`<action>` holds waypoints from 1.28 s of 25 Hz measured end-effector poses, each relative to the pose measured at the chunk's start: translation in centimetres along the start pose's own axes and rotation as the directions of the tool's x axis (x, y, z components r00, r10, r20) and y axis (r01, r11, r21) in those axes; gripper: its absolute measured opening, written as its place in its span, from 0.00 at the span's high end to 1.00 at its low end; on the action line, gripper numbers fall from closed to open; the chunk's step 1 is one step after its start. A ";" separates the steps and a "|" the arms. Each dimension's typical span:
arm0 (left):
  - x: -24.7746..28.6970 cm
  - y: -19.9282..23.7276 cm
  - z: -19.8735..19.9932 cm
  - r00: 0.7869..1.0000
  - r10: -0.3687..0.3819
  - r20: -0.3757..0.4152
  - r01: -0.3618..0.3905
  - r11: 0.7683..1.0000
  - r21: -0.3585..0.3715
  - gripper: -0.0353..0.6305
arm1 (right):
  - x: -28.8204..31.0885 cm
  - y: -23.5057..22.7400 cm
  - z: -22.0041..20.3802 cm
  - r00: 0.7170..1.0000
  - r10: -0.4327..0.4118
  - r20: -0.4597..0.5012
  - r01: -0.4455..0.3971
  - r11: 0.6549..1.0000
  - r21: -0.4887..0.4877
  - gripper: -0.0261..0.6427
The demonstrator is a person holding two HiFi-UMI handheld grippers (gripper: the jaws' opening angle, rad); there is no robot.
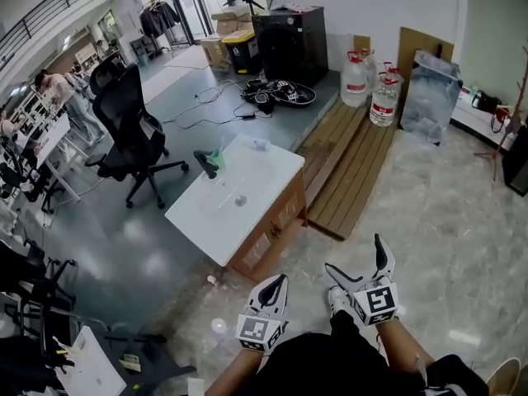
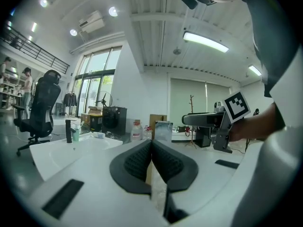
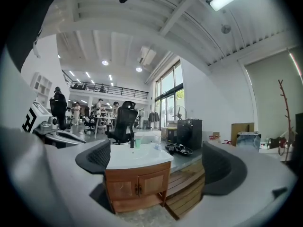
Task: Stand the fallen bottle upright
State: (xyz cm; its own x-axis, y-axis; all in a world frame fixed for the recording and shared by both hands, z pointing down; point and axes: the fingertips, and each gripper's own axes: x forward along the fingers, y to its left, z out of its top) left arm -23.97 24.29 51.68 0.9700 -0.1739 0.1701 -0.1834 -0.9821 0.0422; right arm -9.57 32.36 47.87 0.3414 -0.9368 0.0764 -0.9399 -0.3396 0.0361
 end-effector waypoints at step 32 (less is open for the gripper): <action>29.7 6.1 6.1 0.984 0.177 -0.006 -0.177 0.984 0.020 0.92 | 22.1 -21.4 -3.0 0.969 0.236 -0.073 -0.236 0.972 0.005 0.07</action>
State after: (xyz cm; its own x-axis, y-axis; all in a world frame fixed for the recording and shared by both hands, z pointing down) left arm 4.69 12.70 50.99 0.9213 -0.3445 0.1805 -0.3489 -0.9371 -0.0079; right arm 18.10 19.15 51.80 0.1097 -0.9818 0.1549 -0.9939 -0.1093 0.0116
